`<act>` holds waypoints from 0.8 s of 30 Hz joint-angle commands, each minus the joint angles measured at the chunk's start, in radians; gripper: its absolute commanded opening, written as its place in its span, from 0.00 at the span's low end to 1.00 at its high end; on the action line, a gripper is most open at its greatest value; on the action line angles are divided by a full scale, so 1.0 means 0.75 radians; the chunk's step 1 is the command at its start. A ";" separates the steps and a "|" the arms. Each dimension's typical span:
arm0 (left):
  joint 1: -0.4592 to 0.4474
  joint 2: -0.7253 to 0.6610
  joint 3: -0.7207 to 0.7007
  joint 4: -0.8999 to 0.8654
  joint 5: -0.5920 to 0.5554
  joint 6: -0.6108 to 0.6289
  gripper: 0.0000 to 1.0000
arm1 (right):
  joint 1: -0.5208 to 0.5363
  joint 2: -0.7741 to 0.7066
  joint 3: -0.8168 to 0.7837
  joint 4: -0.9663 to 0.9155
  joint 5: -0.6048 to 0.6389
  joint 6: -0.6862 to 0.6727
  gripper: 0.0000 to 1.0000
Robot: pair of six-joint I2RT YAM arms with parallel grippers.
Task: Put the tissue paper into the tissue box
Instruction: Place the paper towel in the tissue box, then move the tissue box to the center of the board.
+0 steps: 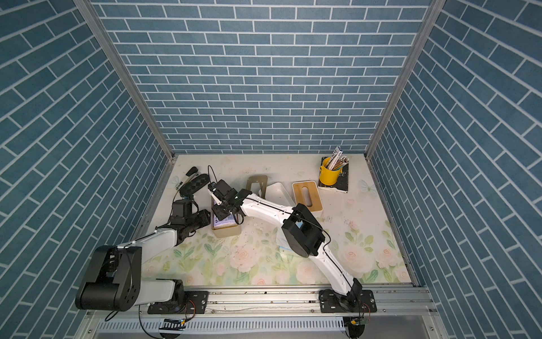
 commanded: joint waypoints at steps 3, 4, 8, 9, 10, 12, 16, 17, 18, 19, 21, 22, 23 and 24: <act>-0.034 0.016 0.031 0.057 0.034 0.021 0.49 | -0.072 -0.377 -0.183 -0.005 0.251 -0.084 0.62; -0.048 0.028 0.044 0.058 0.036 0.024 0.51 | -0.112 -0.421 -0.244 0.014 0.247 -0.081 0.67; -0.118 0.079 0.085 0.060 0.022 0.030 0.53 | -0.256 -0.575 -0.502 0.121 0.197 -0.056 0.71; -0.136 0.088 0.093 0.055 0.011 0.030 0.53 | -0.289 -0.614 -0.576 0.164 0.188 -0.046 0.68; -0.150 0.098 0.103 0.045 -0.001 0.035 0.54 | -0.324 -0.646 -0.646 0.208 0.171 -0.035 0.68; -0.166 0.106 0.116 0.032 -0.016 0.041 0.55 | -0.388 -0.681 -0.742 0.277 0.119 -0.014 0.67; -0.168 0.100 0.117 0.027 -0.032 0.042 0.56 | -0.450 -0.654 -0.812 0.339 0.043 -0.005 0.67; -0.169 0.097 0.116 0.025 -0.037 0.042 0.56 | -0.459 -0.640 -0.812 0.348 0.023 -0.005 0.67; -0.168 0.096 0.116 0.023 -0.041 0.044 0.56 | -0.468 -0.621 -0.812 0.362 -0.008 -0.005 0.67; -0.168 0.093 0.117 0.023 -0.044 0.046 0.56 | -0.473 -0.607 -0.806 0.368 -0.023 -0.007 0.67; -0.168 0.088 0.114 0.019 -0.053 0.045 0.56 | -0.485 -0.575 -0.786 0.368 -0.045 -0.016 0.67; -0.168 0.083 0.113 0.017 -0.058 0.048 0.56 | -0.491 -0.562 -0.778 0.368 -0.052 -0.021 0.67; -0.168 0.081 0.113 0.018 -0.062 0.048 0.56 | -0.501 -0.545 -0.769 0.370 -0.054 -0.025 0.67; -0.168 0.078 0.110 0.017 -0.065 0.048 0.57 | -0.509 -0.533 -0.762 0.372 -0.094 -0.027 0.67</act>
